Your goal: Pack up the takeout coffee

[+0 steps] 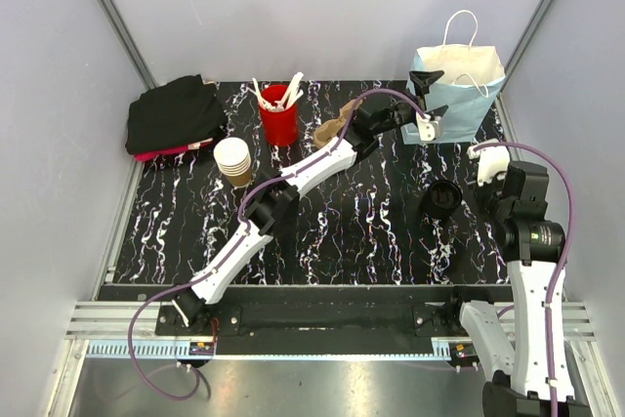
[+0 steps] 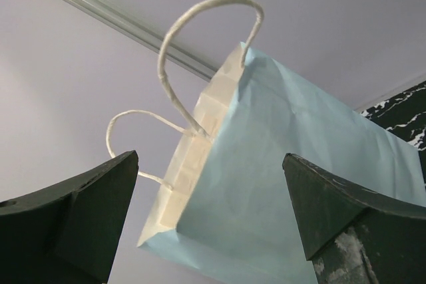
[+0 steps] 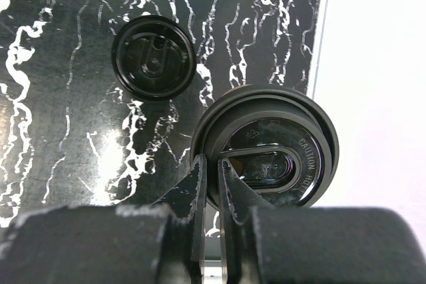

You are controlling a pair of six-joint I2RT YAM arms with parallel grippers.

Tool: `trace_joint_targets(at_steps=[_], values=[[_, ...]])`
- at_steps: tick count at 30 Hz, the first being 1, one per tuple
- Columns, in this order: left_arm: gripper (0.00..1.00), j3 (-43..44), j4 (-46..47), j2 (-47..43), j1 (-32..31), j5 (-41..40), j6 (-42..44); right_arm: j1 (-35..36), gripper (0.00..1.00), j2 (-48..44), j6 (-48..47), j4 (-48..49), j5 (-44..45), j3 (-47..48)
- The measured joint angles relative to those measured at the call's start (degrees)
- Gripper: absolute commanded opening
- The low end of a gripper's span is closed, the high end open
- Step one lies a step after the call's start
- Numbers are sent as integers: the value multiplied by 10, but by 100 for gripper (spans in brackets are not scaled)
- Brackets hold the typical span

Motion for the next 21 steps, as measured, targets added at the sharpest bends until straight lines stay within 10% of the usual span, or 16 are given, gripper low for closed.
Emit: trace_joint_targets(at_steps=[10,21], values=[[84,16,-34,1,4,0,18,0,0,5,7,-1,-26,1],[99,-29,-42,-22,17,-9,-43,4,0,72,13,-26,-84,125]])
